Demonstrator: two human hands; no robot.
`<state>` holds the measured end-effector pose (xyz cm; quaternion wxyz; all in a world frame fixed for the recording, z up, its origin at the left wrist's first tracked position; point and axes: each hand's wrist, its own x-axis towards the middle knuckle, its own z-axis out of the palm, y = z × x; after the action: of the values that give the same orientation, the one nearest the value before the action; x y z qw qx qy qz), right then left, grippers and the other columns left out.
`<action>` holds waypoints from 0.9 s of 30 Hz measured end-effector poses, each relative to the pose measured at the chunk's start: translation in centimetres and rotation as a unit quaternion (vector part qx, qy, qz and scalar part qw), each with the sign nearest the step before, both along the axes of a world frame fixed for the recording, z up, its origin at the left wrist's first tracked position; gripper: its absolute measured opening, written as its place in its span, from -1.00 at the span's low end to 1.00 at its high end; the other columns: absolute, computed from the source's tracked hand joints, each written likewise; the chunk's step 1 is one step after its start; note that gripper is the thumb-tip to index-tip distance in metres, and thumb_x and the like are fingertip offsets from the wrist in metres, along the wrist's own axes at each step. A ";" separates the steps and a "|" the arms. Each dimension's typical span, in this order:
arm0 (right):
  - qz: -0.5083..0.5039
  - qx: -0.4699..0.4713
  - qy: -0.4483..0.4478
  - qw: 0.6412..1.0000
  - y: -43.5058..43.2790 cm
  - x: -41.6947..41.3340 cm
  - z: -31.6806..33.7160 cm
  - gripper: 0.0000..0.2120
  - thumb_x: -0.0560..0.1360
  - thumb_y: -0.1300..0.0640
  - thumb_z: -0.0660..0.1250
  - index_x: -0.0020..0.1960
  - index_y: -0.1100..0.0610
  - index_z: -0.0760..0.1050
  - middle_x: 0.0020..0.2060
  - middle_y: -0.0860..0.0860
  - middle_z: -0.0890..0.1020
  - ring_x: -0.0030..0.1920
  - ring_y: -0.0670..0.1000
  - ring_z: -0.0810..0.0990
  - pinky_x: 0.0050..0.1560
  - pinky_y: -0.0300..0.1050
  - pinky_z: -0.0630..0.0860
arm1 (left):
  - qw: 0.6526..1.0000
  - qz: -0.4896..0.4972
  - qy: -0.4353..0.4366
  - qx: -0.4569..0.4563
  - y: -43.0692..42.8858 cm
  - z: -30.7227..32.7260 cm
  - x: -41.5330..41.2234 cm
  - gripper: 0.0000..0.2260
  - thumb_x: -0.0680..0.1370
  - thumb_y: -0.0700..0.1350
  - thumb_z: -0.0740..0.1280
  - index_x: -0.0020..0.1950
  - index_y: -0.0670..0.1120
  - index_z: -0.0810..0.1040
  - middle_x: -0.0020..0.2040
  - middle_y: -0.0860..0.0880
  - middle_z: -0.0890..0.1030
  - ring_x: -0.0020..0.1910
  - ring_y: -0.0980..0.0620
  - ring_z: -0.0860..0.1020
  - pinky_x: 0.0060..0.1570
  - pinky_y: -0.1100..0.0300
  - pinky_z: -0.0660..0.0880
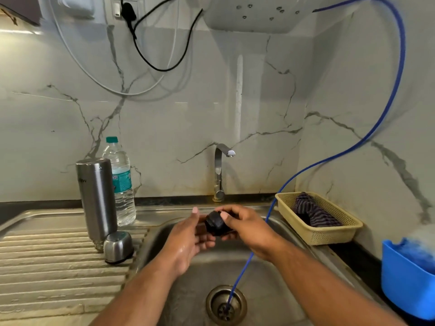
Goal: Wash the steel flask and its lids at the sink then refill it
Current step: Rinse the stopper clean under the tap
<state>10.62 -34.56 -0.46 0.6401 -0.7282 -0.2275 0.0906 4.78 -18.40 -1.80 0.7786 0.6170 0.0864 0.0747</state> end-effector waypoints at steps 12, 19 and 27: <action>0.025 0.083 0.032 0.996 -1.4 1.4 -3.0 -0.76 0.68 0.26 0.24 0.28 0.10 0.58 0.20 0.13 0.66 0.20 0.10 0.65 0.02 -0.13 0.64 | 0.999 -0.035 -0.009 -0.024 -1.0 -1.1 0.8 -0.80 0.59 -0.09 0.41 0.18 -0.11 0.66 0.02 -0.20 0.74 0.05 -0.17 0.71 -0.02 0.04 0.66; -0.020 0.085 0.017 0.996 -1.0 1.6 -2.8 -0.75 0.68 0.22 0.26 0.24 -0.02 0.62 0.16 0.00 0.68 0.21 0.01 0.65 0.10 -0.13 0.65 | 0.998 -0.009 -0.063 -0.017 -1.6 -1.5 1.8 -0.83 0.66 -0.20 0.30 0.12 -0.19 0.68 0.07 -0.23 0.72 0.08 -0.13 0.70 -0.02 0.11 0.62; -0.035 0.119 0.011 0.992 -1.3 1.9 -2.0 -0.74 0.67 0.23 0.28 0.23 -0.03 0.62 0.15 -0.01 0.70 0.22 0.03 0.65 0.14 -0.05 0.65 | 0.990 -0.076 -0.116 -0.016 -1.5 -1.7 1.7 -0.71 0.67 -0.34 0.21 0.29 -0.16 0.63 0.21 -0.14 0.69 0.22 -0.07 0.64 0.12 0.16 0.60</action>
<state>12.51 -35.90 -2.43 0.7275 -0.6534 -0.2038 0.0489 6.45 -19.85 -3.52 0.7963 0.5966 -0.0507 0.0855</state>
